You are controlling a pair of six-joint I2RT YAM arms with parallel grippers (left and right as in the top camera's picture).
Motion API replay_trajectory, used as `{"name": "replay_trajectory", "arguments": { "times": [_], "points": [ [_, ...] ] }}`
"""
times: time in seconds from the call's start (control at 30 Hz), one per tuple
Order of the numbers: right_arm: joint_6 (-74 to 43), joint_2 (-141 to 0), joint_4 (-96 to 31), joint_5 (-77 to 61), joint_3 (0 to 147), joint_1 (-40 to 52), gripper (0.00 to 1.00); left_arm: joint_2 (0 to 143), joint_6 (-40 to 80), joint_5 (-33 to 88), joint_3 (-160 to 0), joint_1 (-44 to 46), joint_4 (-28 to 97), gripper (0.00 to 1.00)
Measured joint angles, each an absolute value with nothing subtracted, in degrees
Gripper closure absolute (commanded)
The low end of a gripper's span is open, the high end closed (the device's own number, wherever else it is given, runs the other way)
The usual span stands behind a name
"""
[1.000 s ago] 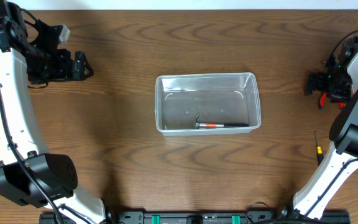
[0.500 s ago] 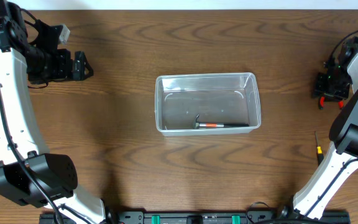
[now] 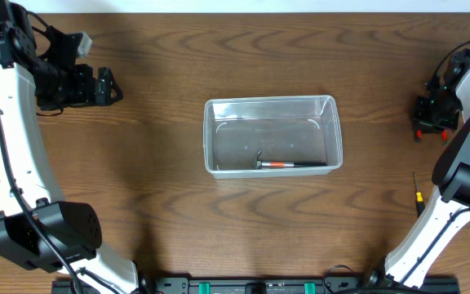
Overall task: Pack container
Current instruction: 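Lower the right gripper onto the pliers' handles and close, then lift the pliers and carry them left over the container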
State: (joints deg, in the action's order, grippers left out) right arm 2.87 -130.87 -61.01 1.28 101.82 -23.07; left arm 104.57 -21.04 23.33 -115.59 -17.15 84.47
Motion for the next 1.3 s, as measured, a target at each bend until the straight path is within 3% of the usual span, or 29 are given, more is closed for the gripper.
{"name": "replay_trajectory", "arguments": {
  "times": [0.13,0.3,0.8,1.03,1.3],
  "points": [
    [2.74,-130.87,-61.54,1.28,101.82,-23.05,0.87,104.57,-21.04,23.33,-115.59,-17.15,84.47,0.02],
    [2.81,-130.87,-62.37,1.23,101.82,-23.05,0.99,104.57,-21.04,23.33,-115.59,-17.15,84.29,0.02],
    [3.75,-129.71,-72.40,1.61,111.55,-19.66,0.99,104.57,-21.04,23.35,-115.59,-17.15,83.50,0.02],
    [10.96,-120.99,-78.48,-0.21,119.59,-11.35,0.99,104.57,-21.04,23.33,-115.59,-17.15,83.50,0.02],
    [22.50,-108.81,-83.79,-2.72,121.45,6.20,0.98,104.57,-21.04,23.33,-115.59,-17.15,83.50,0.02]
  ]
}}
